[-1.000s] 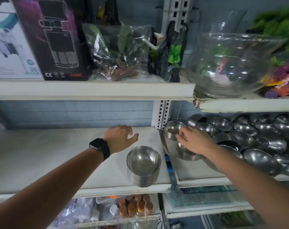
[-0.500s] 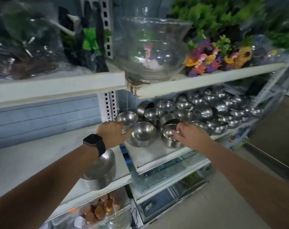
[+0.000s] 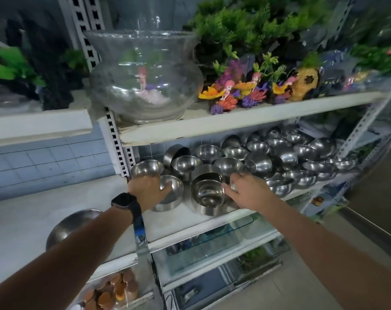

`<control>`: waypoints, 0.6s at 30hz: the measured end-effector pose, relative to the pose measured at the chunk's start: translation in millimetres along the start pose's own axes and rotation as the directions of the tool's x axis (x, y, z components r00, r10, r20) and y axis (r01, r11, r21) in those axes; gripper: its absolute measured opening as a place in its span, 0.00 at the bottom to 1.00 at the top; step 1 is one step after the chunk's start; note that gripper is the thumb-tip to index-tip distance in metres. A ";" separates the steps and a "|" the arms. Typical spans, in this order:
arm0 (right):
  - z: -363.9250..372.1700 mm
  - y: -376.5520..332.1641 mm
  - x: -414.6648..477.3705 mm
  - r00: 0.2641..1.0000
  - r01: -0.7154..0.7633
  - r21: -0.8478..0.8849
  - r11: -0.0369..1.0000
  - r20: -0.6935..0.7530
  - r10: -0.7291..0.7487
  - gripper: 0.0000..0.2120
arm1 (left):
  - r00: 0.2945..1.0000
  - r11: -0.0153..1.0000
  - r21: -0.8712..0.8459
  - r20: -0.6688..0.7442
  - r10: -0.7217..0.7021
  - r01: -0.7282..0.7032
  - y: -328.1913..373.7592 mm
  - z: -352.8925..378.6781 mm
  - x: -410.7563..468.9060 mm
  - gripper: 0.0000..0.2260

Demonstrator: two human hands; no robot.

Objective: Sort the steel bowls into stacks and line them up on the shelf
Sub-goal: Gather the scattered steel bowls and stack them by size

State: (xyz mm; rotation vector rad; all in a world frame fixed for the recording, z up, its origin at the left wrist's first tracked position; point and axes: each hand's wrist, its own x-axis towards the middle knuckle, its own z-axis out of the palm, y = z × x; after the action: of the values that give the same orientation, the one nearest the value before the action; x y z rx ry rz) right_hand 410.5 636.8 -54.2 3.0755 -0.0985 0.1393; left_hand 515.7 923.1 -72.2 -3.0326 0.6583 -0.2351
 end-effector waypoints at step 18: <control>28.9 14.1 13.8 1.000 -0.010 -0.037 0.999 0.003 0.011 0.29 | 0.987 0.992 0.022 0.095 -0.128 0.127 -16.4 20.0 -0.6 0.24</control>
State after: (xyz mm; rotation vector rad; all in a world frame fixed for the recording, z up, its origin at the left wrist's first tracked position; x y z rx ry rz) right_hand 425.9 620.1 -80.9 3.0390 -0.1161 0.1309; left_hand 525.0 938.2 -91.0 -3.0511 0.4542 -0.0953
